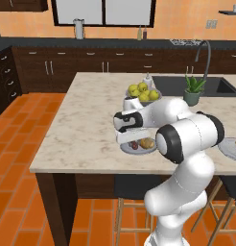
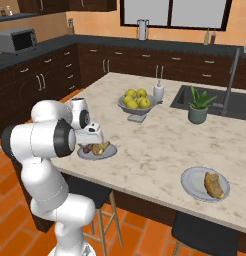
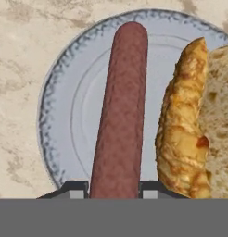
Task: Place one bun and one sausage from the bowl on each plate.
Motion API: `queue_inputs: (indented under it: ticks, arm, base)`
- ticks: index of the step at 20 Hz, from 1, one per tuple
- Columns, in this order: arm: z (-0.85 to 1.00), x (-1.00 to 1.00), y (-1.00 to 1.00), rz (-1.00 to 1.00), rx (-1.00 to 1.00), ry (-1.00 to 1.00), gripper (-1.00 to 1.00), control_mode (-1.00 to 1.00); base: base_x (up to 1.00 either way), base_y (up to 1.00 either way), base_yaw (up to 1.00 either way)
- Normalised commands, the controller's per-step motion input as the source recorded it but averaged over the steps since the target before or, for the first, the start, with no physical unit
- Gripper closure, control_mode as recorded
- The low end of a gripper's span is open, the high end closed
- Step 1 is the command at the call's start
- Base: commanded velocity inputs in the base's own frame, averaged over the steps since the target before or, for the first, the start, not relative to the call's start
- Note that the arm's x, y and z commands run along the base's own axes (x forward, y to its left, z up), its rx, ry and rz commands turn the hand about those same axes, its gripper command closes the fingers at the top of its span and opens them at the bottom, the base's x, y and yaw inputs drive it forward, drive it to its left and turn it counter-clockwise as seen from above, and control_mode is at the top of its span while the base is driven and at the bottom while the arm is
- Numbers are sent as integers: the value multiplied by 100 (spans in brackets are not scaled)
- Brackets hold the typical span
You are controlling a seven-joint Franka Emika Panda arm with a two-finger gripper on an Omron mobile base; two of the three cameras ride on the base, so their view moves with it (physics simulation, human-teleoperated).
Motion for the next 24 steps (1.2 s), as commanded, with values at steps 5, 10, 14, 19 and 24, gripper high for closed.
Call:
queue_inputs:
  ticks: [5,10,14,19,24]
  arm:
    - [-8,-4,0,-1,0,0,-100,-100]
    - [0,-2,-2,-3,0,0,-100,-100]
    - [33,-26,0,0,4,-10,-100,-100]
    - [100,-56,-14,0,9,-17,-100,-100]
    - [100,-90,-48,-1,3,-12,-100,-100]
  base:
    - [0,0,0]
    - [0,0,0]
    - [0,0,0]
    - [0,0,0]
    - [0,0,0]
